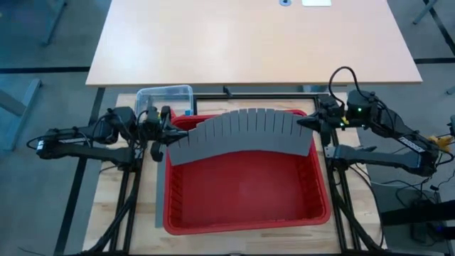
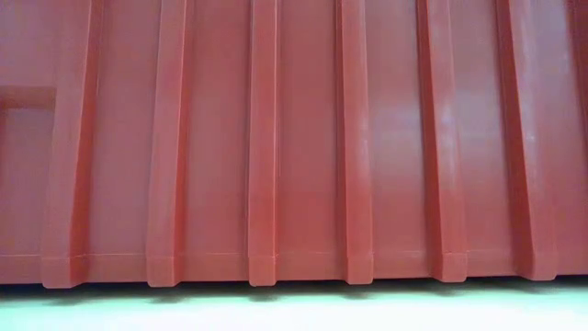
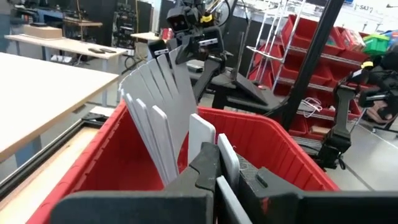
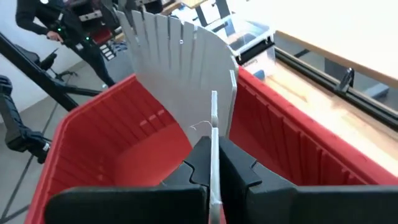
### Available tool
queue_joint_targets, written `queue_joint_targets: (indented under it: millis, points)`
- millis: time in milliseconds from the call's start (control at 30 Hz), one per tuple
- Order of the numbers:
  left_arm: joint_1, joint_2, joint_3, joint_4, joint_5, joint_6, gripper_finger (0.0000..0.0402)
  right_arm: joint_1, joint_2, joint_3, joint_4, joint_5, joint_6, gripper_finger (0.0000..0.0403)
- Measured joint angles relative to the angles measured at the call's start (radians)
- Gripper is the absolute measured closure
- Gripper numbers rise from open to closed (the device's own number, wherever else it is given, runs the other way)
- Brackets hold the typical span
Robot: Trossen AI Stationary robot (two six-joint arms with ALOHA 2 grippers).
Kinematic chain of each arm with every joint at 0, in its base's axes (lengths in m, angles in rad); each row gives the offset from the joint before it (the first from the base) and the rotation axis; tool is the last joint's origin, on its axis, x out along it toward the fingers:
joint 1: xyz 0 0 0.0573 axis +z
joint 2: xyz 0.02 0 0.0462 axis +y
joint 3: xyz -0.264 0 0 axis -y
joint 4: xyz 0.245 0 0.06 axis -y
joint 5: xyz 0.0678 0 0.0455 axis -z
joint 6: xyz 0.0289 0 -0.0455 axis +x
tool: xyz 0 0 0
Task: Sort blocks
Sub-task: Insert the bin divider into the red bin
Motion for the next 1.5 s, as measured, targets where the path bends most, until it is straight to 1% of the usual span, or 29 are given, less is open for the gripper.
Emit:
queue_joint_targets:
  millis: [333, 500, 600, 900, 1033, 1167, 1333, 1500]
  points:
    - [0.0, -0.002, 0.0, 0.02, 0.029, 0.018, 0.0401, 0.001, -0.01, 0.001, 0.031, -0.008, -0.032, 0.0403]
    - [-0.002, 0.003, 0.0, 0.027, 0.034, 0.028, 0.0401, 0.024, -0.013, 0.031, 0.038, 0.006, -0.07, 0.0403]
    - [-0.002, 0.003, 0.0, 0.034, 0.034, 0.071, 0.0401, 0.033, -0.014, 0.056, 0.039, 0.038, -0.099, 0.0403]
    - [-0.002, 0.004, 0.0, 0.054, 0.029, 0.092, 0.0401, 0.033, -0.026, 0.082, 0.13, 0.113, -0.168, 0.0403]
    - [-0.002, 0.003, 0.0, 0.053, 0.027, 0.092, 0.0401, 0.039, -0.026, 0.092, 0.124, 0.167, -0.234, 0.0403]
    - [-0.002, 0.004, 0.0, 0.045, 0.005, 0.076, 0.0401, 0.063, -0.026, 0.092, 0.076, 0.22, -0.278, 0.0403]
    - [-0.002, 0.005, 0.0, 0.043, -0.019, 0.042, 0.0401, 0.112, -0.026, 0.08, 0.046, 0.246, -0.288, 0.0403]
    - [-0.002, 0.007, 0.0, 0.057, -0.047, 0.035, 0.0402, 0.182, -0.053, 0.023, 0.045, 0.333, -0.277, 0.0403]
